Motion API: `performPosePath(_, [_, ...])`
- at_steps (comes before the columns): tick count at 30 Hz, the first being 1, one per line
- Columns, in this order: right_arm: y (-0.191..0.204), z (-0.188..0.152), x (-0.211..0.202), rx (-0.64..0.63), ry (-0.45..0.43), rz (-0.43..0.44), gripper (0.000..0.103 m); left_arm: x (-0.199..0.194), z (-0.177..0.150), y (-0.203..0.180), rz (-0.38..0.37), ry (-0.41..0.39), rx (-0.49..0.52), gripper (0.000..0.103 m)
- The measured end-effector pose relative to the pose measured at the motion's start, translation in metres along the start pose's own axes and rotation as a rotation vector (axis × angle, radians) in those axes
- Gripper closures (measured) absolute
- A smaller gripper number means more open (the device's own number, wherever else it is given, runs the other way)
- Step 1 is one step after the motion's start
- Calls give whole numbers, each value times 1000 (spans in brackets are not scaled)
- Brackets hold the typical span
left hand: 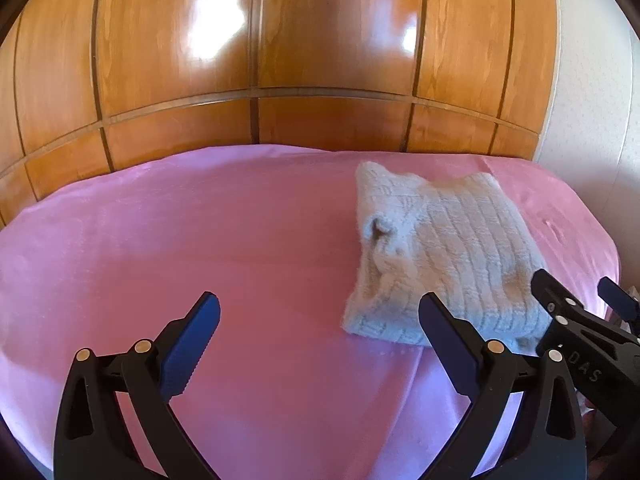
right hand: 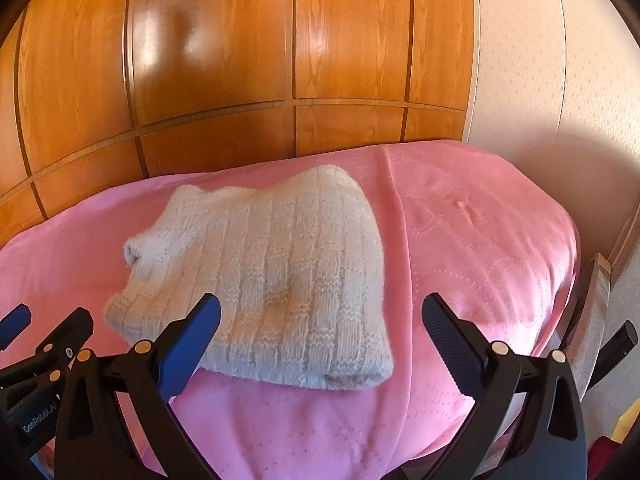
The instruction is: Fold small clothes
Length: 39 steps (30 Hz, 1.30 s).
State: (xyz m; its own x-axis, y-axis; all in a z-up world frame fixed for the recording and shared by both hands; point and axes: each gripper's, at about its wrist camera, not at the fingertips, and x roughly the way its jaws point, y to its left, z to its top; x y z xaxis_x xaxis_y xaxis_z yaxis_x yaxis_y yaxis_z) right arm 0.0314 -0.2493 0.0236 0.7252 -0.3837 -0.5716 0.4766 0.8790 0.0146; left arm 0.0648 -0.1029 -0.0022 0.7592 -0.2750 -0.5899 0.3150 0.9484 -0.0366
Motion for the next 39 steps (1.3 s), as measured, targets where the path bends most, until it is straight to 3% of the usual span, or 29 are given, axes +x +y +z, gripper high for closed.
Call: performPosePath(39, [-4,2,0,34,-27,8,2,-8,6,-11,27,-38,22,4])
